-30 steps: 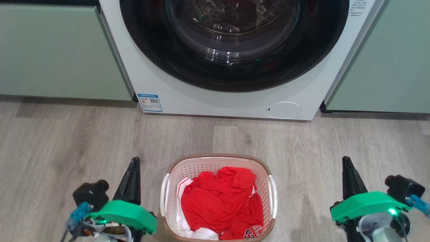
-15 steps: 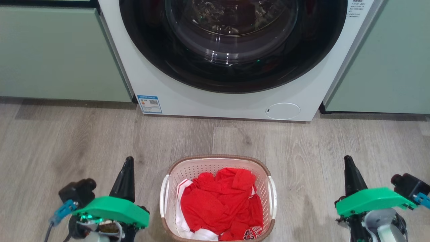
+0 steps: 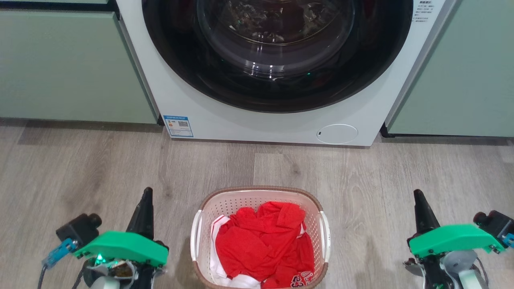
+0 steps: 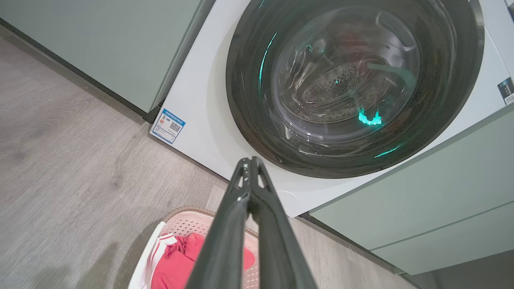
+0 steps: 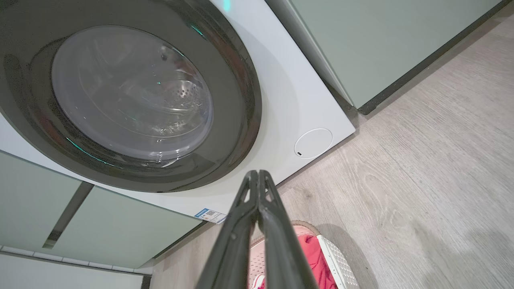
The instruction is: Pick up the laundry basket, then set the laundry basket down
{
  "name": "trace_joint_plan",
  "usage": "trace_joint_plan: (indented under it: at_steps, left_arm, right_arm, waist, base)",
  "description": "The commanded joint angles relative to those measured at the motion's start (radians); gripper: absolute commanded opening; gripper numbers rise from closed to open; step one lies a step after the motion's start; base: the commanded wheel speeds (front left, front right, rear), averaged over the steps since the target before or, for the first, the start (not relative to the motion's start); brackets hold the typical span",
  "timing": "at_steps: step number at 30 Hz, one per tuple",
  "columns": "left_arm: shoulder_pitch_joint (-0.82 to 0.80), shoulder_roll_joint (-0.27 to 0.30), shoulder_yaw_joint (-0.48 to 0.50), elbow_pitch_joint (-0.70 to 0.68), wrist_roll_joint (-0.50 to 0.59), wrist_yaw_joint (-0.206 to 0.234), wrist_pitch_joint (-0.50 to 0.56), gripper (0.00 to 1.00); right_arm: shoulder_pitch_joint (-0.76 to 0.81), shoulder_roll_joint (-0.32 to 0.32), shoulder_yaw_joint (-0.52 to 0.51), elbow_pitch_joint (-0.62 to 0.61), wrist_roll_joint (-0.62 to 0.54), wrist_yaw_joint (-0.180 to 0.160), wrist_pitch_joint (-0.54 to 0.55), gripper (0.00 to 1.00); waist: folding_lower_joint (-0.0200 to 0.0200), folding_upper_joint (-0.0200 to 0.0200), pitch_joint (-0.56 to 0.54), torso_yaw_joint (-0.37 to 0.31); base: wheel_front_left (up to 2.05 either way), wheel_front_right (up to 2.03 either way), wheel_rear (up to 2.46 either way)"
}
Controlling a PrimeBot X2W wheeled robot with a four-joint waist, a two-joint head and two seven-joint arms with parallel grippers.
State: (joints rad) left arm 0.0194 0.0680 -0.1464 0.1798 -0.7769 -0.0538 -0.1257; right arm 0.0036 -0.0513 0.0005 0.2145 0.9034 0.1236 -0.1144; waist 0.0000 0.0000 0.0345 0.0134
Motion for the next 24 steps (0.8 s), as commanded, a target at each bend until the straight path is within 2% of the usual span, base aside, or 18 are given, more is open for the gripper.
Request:
trace_joint_plan:
  at_steps: [1, 24]
  left_arm:
    - [-0.053, 0.016, 0.03, -0.025, -0.036, -0.011, 0.005, 0.0]
    - [-0.077, 0.018, 0.09, 0.005, -0.321, -0.033, 0.07, 0.0]
  right_arm:
    - [-0.053, -0.019, 0.001, -0.026, 0.033, 0.003, 0.006, 0.0]
    - [-0.072, -0.022, -0.024, -0.008, 0.272, 0.005, 0.07, 0.0]
  waist:
    - [0.0, 0.0, -0.001, 0.0]
    - [0.0, 0.0, -0.011, -0.005]
  base:
    - [0.0, 0.0, 0.0]
    - [0.0, 0.0, 0.0]
